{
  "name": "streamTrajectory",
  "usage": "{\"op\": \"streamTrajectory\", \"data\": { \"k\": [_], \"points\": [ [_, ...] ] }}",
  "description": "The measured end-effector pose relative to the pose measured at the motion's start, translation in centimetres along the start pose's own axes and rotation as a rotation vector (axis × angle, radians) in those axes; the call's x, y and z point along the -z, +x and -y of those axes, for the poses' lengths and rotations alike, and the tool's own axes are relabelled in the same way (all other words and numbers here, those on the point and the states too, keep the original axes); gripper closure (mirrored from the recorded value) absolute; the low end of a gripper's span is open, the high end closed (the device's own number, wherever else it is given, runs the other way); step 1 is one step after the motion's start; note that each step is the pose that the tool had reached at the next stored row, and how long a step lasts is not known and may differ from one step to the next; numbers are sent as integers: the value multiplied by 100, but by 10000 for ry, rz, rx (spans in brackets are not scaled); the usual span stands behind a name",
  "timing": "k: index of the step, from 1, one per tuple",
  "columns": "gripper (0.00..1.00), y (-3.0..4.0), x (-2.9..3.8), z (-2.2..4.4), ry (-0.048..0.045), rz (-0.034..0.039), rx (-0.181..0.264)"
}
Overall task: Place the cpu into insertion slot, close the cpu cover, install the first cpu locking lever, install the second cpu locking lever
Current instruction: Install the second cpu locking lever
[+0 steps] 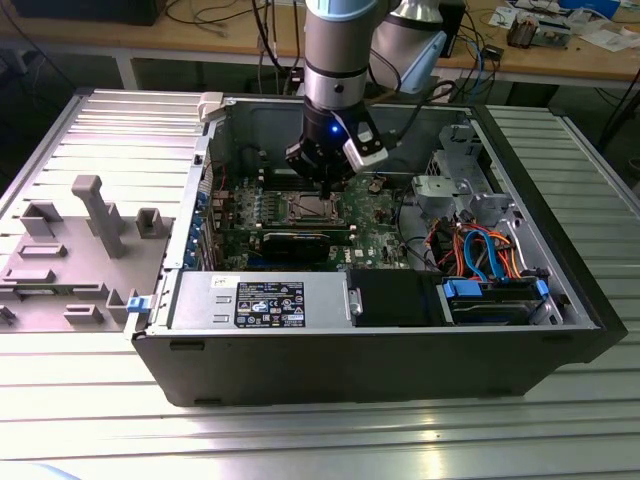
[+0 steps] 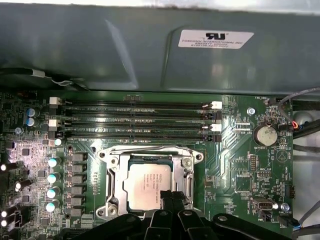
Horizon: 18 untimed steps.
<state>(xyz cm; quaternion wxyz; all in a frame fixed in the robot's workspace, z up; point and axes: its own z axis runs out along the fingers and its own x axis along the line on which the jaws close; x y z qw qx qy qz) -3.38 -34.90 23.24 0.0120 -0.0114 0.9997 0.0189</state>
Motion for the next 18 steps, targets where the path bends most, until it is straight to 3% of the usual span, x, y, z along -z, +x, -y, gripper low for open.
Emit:
{"op": "streamTrajectory", "data": {
  "k": [11,18],
  "points": [
    [89,-1,59,10,0,1,0],
    [89,-1,61,25,0,0,0]
  ]
}}
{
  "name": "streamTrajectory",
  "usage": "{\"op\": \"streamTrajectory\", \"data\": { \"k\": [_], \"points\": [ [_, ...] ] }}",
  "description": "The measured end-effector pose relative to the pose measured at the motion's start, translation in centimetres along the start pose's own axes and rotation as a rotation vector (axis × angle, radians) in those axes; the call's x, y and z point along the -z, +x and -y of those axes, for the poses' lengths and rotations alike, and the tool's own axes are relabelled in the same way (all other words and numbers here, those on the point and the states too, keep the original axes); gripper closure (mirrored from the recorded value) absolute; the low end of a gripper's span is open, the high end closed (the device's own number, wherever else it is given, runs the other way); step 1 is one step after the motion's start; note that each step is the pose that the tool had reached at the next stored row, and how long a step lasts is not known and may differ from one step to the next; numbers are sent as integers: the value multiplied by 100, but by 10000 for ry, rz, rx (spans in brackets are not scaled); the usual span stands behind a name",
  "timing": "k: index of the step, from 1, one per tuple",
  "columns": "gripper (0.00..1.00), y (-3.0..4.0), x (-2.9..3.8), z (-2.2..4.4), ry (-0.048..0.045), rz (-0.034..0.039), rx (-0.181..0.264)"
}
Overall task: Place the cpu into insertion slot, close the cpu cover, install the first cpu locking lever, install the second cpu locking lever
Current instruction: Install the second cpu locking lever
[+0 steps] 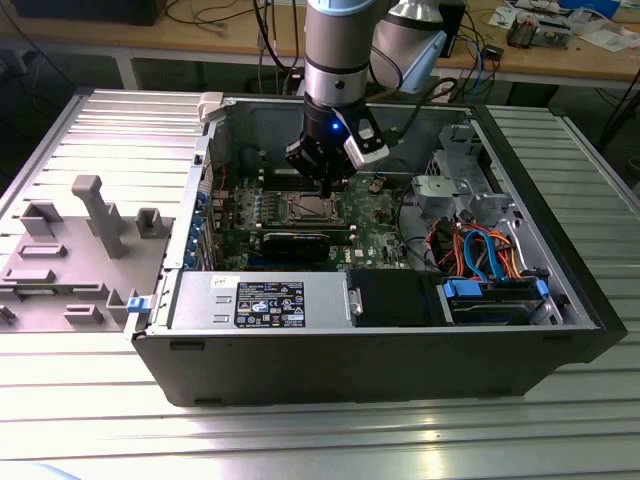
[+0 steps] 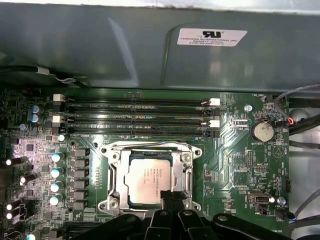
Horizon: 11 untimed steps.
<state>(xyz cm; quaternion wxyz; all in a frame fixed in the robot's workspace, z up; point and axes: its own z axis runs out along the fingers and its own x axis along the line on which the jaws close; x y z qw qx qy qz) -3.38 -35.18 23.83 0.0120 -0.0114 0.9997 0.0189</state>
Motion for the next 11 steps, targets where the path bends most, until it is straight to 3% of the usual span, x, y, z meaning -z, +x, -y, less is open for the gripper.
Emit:
{"op": "streamTrajectory", "data": {
  "k": [6,11],
  "points": [
    [89,0,1,18,3,0,-1],
    [89,-1,50,19,2,1,1]
  ]
}}
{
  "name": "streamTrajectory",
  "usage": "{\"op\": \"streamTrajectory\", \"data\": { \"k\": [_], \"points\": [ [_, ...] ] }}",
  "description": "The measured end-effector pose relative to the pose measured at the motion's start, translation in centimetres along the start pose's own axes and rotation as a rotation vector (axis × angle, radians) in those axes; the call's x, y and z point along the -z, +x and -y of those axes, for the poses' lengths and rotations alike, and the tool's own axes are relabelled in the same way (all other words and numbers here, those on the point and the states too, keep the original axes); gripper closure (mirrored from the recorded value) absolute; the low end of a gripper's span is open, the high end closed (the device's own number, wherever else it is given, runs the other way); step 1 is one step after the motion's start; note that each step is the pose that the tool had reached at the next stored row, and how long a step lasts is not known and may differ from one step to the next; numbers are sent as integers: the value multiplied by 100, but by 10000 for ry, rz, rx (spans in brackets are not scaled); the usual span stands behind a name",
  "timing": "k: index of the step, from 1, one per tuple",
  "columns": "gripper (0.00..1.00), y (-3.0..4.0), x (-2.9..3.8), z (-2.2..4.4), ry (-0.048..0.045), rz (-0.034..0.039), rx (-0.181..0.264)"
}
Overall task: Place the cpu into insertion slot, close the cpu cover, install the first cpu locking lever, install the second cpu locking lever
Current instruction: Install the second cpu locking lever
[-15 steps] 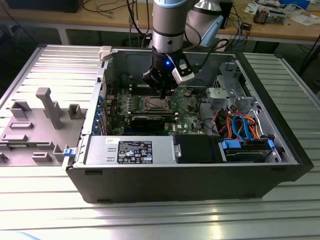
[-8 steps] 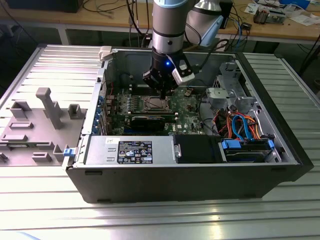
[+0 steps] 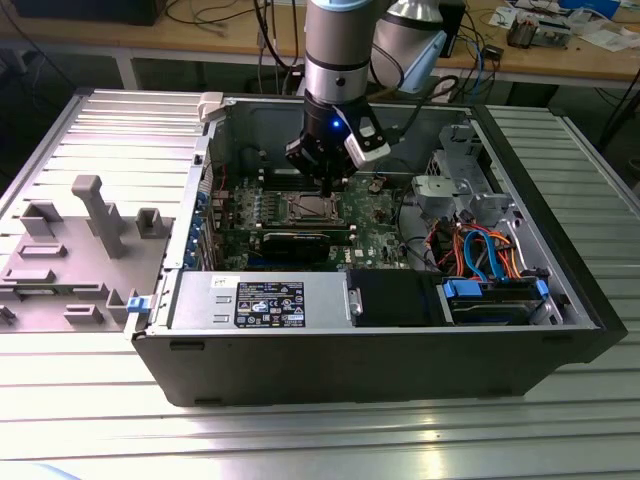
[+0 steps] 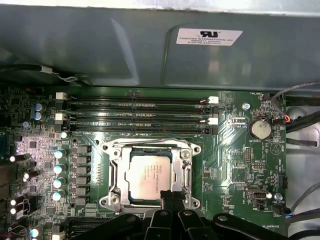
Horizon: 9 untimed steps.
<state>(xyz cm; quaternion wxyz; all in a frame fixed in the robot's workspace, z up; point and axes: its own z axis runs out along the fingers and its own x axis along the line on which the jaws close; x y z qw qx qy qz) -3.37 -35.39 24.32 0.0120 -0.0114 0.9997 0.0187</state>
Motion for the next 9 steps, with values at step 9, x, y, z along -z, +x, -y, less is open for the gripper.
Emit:
{"op": "streamTrajectory", "data": {
  "k": [9],
  "points": [
    [89,1,3,54,3,-1,-1]
  ]
}}
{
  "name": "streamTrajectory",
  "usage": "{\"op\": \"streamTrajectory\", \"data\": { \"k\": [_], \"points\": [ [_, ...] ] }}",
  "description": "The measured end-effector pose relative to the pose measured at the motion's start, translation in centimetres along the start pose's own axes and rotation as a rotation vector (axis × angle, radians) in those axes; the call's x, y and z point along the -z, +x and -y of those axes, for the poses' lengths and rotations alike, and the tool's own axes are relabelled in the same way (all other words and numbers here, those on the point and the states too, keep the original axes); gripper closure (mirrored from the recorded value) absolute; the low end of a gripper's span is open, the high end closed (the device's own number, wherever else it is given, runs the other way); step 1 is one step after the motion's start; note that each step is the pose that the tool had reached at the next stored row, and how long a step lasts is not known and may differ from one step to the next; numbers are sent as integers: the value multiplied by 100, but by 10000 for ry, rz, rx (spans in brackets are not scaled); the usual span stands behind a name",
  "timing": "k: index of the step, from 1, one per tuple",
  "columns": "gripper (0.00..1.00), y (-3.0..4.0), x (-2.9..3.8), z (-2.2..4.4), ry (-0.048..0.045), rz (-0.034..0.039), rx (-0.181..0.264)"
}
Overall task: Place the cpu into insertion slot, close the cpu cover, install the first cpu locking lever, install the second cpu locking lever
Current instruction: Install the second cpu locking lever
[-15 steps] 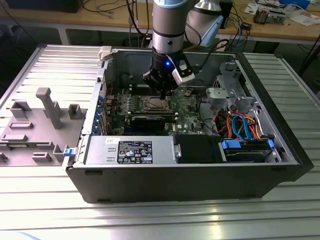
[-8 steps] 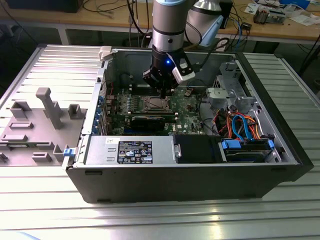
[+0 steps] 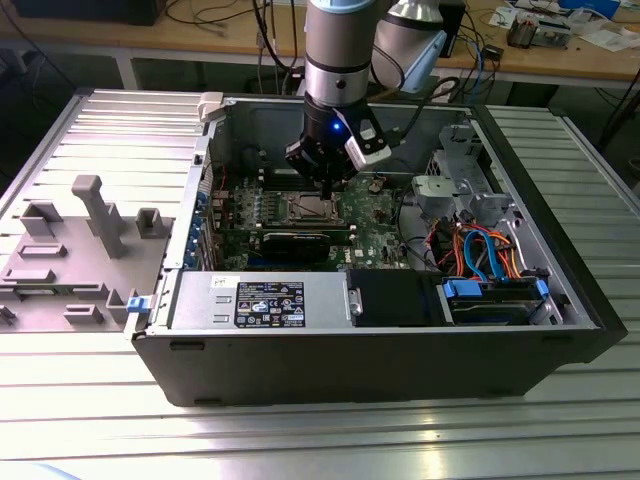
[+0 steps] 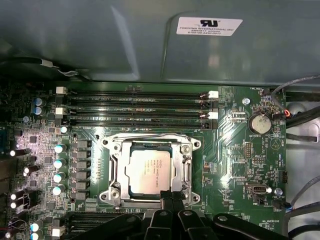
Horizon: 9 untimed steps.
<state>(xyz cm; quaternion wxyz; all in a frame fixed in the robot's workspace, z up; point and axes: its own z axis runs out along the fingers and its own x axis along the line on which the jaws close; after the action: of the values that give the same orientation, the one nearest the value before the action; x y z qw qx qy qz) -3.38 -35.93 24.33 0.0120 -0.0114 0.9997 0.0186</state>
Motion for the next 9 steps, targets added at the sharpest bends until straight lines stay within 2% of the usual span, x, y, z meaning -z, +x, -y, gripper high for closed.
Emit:
{"op": "streamTrajectory", "data": {
  "k": [9],
  "points": [
    [89,0,1,17,0,0,0]
  ]
}}
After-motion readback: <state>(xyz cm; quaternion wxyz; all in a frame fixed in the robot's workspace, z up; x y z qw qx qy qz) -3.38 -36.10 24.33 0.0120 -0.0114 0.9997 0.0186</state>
